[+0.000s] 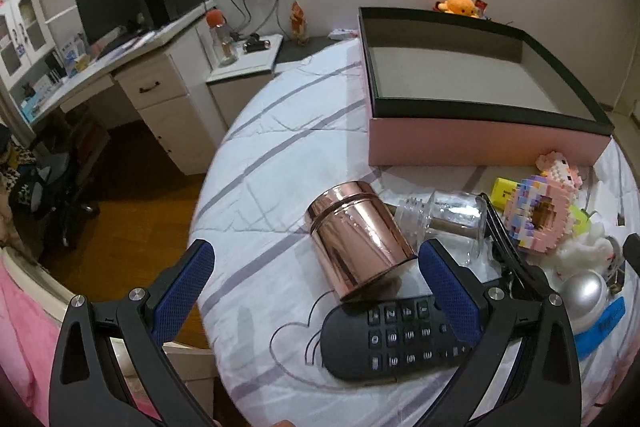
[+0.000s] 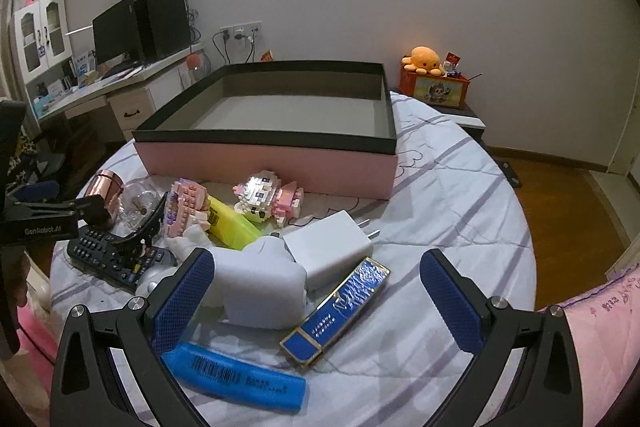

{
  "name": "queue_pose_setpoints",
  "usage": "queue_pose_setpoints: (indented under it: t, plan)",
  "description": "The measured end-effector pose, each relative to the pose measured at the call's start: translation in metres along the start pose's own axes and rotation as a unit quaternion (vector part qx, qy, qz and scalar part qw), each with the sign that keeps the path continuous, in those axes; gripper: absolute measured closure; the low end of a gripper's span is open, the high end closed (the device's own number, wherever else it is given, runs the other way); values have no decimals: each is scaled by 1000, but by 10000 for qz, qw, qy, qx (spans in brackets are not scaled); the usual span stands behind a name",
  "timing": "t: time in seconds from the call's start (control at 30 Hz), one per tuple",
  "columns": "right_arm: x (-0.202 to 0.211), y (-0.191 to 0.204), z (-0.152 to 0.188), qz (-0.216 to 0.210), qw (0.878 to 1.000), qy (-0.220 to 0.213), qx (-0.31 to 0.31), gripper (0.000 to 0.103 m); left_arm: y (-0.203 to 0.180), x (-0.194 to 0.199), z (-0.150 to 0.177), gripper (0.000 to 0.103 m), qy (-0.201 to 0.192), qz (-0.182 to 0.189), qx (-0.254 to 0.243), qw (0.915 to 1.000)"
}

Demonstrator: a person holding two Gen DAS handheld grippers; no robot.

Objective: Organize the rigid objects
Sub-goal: 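Lower the left gripper onto the copper cup and close it, then lift the copper cup with the left gripper while the right gripper grasps the white charger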

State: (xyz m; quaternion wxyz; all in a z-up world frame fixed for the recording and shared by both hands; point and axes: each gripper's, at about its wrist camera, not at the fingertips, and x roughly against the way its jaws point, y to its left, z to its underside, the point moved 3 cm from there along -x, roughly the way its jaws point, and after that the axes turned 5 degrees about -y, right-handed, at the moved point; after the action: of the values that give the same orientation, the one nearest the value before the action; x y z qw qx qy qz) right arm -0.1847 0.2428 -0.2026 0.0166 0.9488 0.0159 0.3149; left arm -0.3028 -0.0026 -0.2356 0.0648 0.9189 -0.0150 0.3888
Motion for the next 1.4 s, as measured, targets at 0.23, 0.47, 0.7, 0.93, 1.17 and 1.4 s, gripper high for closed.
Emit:
queue_pose_setpoints:
  t: [0.23,0.47,0.7,0.93,1.17,1.4]
  plan:
    - [-8,-2,-6,-114,9999,31,-17,0,0,-18,0,14,160,378,-12,9992]
    - [-11,-6,-6,-191,9998,76,-77,0,6,-33,7,25,412,400,-21,9984]
    - [-11,-7,-5,-193,9997,73,-98,0,11,-38,2,20,366,268,193,9988]
    - [-9,-6,-3,-144,9998,79,-79,0,13,-30,1,55,200,364,69,9991]
    - [-6,1,0,-157,9998,88,24,0,9,-4,6,56,47,455,-142,9989]
    - [-3,14,5,-313,9994,85,125,0,-14,22,18,56,7,658,-566,9962]
